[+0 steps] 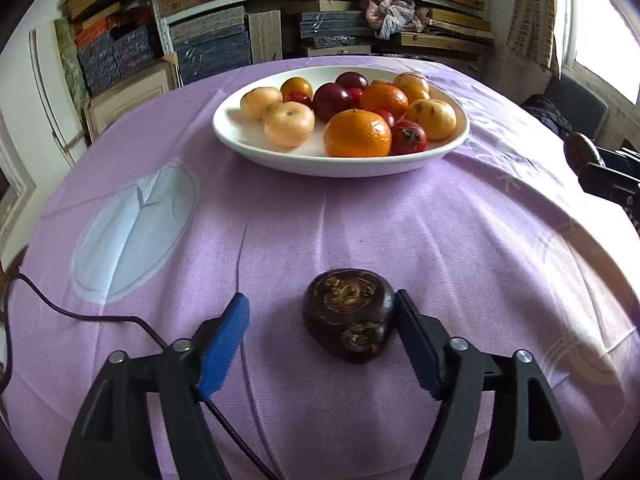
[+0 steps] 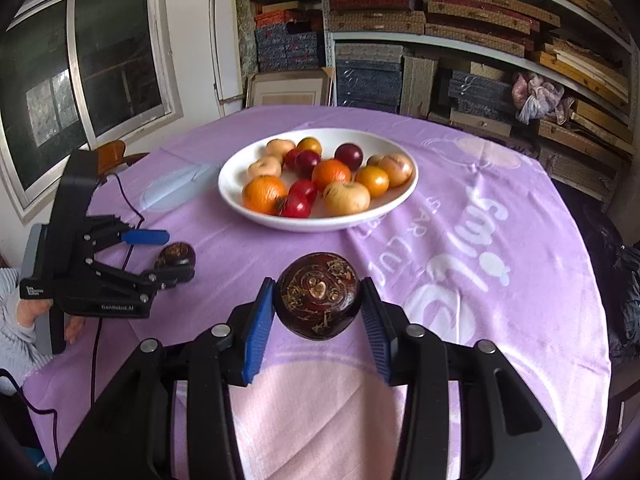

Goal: Organize fruits
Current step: 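Carry both dark brown fruits over the white plate and open both tools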

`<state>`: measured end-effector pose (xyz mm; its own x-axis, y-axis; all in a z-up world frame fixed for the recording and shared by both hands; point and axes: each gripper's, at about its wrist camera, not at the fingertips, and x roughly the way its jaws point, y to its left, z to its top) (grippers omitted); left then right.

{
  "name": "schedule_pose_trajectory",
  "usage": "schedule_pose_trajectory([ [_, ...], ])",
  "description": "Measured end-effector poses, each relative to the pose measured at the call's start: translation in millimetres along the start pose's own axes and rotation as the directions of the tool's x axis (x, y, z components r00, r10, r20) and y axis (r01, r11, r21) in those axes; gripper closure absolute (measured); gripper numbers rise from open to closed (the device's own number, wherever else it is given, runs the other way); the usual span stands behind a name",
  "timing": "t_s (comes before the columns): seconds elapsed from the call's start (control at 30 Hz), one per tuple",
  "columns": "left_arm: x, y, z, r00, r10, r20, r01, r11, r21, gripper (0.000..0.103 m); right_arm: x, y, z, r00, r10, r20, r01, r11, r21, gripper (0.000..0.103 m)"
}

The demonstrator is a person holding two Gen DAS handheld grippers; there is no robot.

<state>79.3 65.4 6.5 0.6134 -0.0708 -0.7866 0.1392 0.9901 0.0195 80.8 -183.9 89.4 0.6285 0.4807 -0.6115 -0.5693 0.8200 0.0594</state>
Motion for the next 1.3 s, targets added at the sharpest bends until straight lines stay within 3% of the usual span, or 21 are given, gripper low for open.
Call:
schedule_pose_trajectory([
  [0.03, -1.8, 3.5, 0.2, 0.999, -0.031, 0.006, 0.032, 0.999, -0.015, 0.027, -2.8, -0.7, 6.6, 1.0, -0.004, 0.007, 0.004, 1.0, -0.001, 0.061],
  [0.07, -3.2, 3.4, 0.1, 1.0, -0.023, 0.01, 0.023, 1.0, -0.011, 0.038, -5.0, -1.5, 13.7, 1.0, -0.006, 0.016, 0.006, 1.0, -0.001, 0.061],
  [0.1, -5.8, 0.7, 0.6, 0.999, -0.032, 0.023, 0.032, 0.999, 0.003, 0.057, -6.4, -1.9, 19.1, 1.0, -0.006, 0.017, 0.006, 1.0, -0.001, 0.061],
  [0.13, -7.6, -1.6, 1.6, 0.999, -0.02, 0.036, 0.02, 1.0, 0.012, 0.058, -7.1, -2.1, 24.9, 1.0, -0.012, 0.023, 0.012, 1.0, -0.001, 0.061],
  [0.37, -9.6, -7.5, 2.0, 0.999, -0.036, 0.024, 0.035, 0.999, 0.031, 0.058, -11.0, 0.9, 31.1, 0.999, 0.013, 0.038, -0.013, 1.0, 0.015, 0.061],
  [0.5, -23.2, -7.2, 7.6, 0.997, -0.017, 0.08, 0.015, 1.0, 0.026, 0.058, -10.8, -2.7, 22.9, 1.0, 0.01, 0.02, -0.011, 1.0, 0.025, 0.061],
  [0.6, -49.3, -1.3, 30.5, 0.99, -0.012, 0.139, 0.01, 1.0, 0.018, 0.058, -16.3, -7.8, 23.5, 1.0, 0.003, 0.023, -0.003, 0.999, 0.033, 0.061],
  [0.73, -98.0, 6.4, 80.9, 0.966, 0.045, 0.255, -0.052, 0.998, 0.022, 0.058, -39.7, -9.8, 47.1, 0.996, -0.013, 0.085, 0.011, 1.0, 0.023, 0.061],
  [0.87, -142.6, 10.2, 133.9, 0.932, 0.079, 0.354, -0.085, 0.996, 0.003, 0.058, -71.7, -5.9, 98.2, 0.982, -0.024, 0.188, 0.023, 1.0, 0.006, 0.061],
  [1.0, -164.0, 6.5, 175.8, 0.909, 0.101, 0.404, -0.105, 0.994, -0.012, 0.058, -89.4, -3.0, 150.6, 0.959, -0.023, 0.281, 0.022, 1.0, 0.006, 0.061],
  [1.07, -164.8, 3.5, 192.2, 0.903, 0.108, 0.417, -0.111, 0.994, -0.017, 0.058, -81.5, -3.5, 170.7, 0.958, -0.022, 0.287, 0.02, 1.0, 0.007, 0.061],
  [1.13, -154.4, 1.3, 205.0, 0.908, 0.114, 0.403, -0.117, 0.993, -0.015, 0.058, -56.9, -7.8, 184.3, 0.965, -0.031, 0.261, 0.027, 0.999, 0.016, 0.061],
  [1.3, -81.9, 7.0, 226.8, 0.947, 0.117, 0.299, -0.115, 0.993, -0.026, 0.058, 38.5, -25.2, 192.9, 0.993, -0.05, 0.11, 0.045, 0.998, 0.045, 0.061],
])
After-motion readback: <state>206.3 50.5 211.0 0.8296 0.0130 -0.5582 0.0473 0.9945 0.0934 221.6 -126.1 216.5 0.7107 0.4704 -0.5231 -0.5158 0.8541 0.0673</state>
